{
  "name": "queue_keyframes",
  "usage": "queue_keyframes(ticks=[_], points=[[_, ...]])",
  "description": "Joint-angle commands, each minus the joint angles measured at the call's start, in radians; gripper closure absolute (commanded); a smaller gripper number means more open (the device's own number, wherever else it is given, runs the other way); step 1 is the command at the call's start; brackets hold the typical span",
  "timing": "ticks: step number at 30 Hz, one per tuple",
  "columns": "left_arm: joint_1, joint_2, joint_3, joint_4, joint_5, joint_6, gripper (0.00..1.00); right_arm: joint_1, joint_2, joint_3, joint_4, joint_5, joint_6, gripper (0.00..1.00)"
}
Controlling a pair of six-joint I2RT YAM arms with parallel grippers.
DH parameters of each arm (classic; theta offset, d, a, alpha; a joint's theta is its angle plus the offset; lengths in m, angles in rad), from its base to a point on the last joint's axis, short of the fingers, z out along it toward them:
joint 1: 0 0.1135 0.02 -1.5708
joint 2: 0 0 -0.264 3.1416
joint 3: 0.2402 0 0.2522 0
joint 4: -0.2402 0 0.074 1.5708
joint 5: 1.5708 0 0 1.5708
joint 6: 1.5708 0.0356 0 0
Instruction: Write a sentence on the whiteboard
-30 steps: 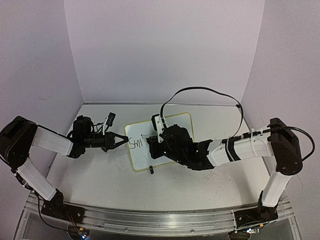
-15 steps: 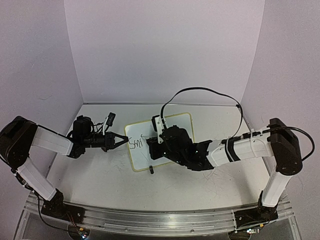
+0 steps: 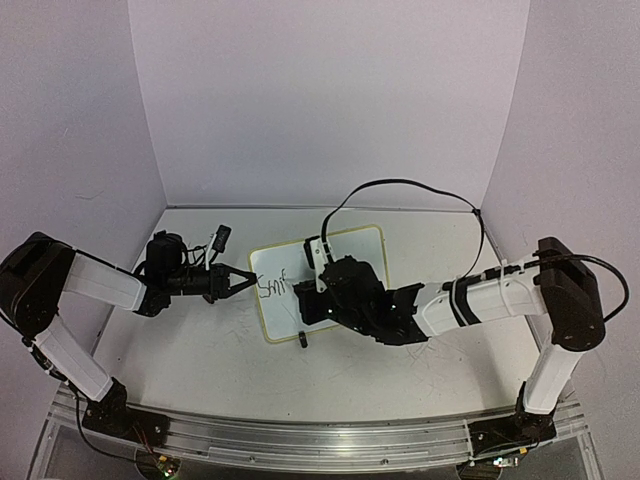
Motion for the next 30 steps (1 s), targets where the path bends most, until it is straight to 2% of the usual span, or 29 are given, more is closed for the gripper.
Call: queue_keyframes(ticks=[1,30], points=[[-0.007,-0.023,0.003,-0.032,0.033,0.004,1.0,0.002,-0.01,-0.024,-0.026,0.017,0.021,1.0],[-0.007,-0.021,0.007,-0.031,0.035,0.002,1.0,0.013,-0.034,-0.053,-0.069,0.048,0.045,1.0]])
